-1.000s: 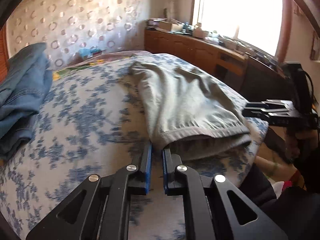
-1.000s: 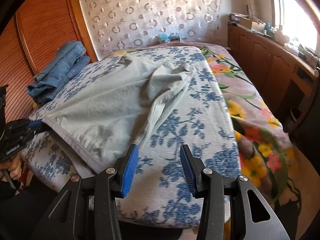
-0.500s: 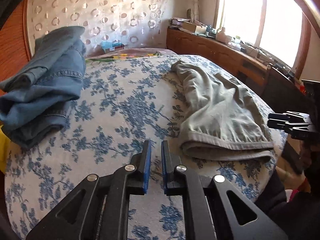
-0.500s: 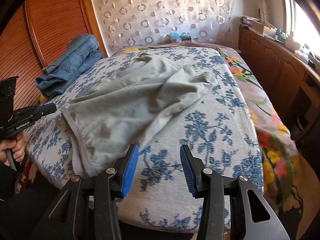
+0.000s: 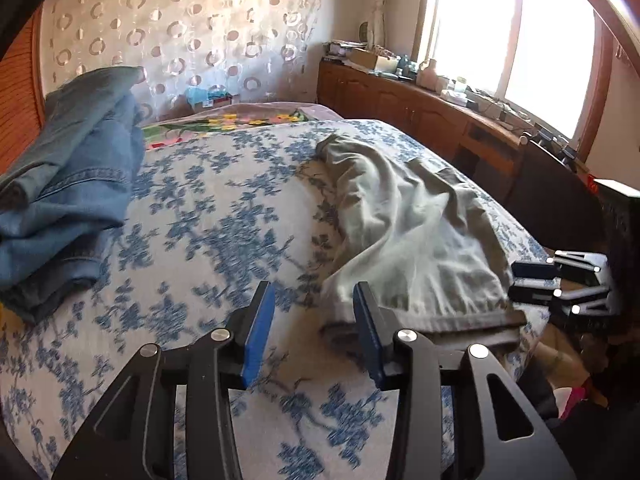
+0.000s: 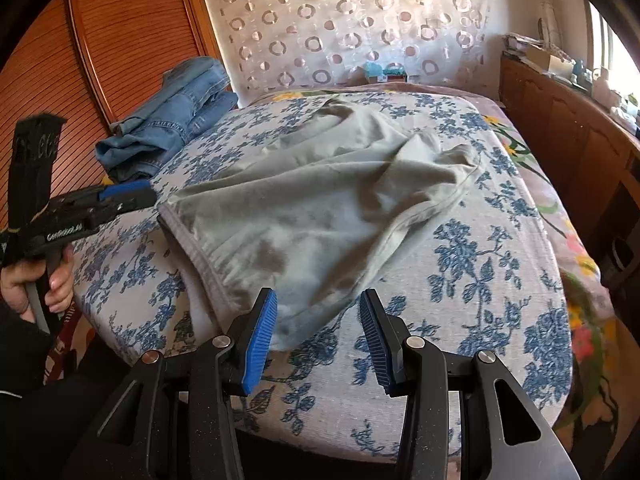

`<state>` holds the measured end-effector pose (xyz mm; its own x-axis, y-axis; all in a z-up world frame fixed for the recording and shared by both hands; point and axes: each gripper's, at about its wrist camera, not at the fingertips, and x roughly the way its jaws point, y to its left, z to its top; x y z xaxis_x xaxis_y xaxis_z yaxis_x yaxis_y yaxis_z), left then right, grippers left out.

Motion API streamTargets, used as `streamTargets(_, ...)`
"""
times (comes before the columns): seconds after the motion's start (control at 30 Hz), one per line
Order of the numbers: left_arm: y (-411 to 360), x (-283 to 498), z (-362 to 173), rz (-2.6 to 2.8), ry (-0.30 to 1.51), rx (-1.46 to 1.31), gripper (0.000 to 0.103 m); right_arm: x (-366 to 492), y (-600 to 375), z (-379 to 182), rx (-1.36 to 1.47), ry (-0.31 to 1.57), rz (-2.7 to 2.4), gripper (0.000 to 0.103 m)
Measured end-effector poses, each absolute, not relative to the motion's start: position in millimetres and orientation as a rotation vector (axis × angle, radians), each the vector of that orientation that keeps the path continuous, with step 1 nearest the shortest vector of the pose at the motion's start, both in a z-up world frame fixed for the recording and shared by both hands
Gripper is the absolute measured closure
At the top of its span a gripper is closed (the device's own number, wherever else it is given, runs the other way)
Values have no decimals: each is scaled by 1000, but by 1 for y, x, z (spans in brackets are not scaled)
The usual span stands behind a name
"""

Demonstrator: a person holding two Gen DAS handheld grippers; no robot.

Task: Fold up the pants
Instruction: 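Grasp the folded trouser edge again with the left tool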

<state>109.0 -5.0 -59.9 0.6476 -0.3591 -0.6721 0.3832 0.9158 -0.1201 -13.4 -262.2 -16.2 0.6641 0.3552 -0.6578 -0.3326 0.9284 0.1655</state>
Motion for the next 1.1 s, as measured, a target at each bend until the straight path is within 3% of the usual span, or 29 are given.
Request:
streamTargets(0.27, -19, 119, -81, -443, 825, 40, 63, -14, -257, -23, 44, 774, 390, 58)
streamTargets(0.4, -23, 116, -87, -452, 839, 63, 76, -14, -256, -24, 51, 774, 393, 58)
streamTargets(0.43, -24, 115, -86, -453, 833, 72, 83, -14, -257, -24, 52, 773, 395, 58)
streamTargets(0.53, -25, 110, -82, -468, 825, 72, 93, -15, -256, -25, 50, 776, 409, 78)
streamTargets(0.6, -26, 103, -78, -466, 810, 79, 94, -17, -255, -23, 37, 765, 409, 94)
streamTargets(0.7, -25, 91, -70, -473, 793, 75, 94, -22, -257, -16, 28, 740, 417, 99)
streamTargets(1.0, -22, 70, -69, -458, 802, 84, 94, -36, -263, -11, 19, 731, 433, 99)
streamTargets(1.1, -21, 75, -75, -448, 814, 87, 94, -37, -259, -9, 0, 724, 422, 95)
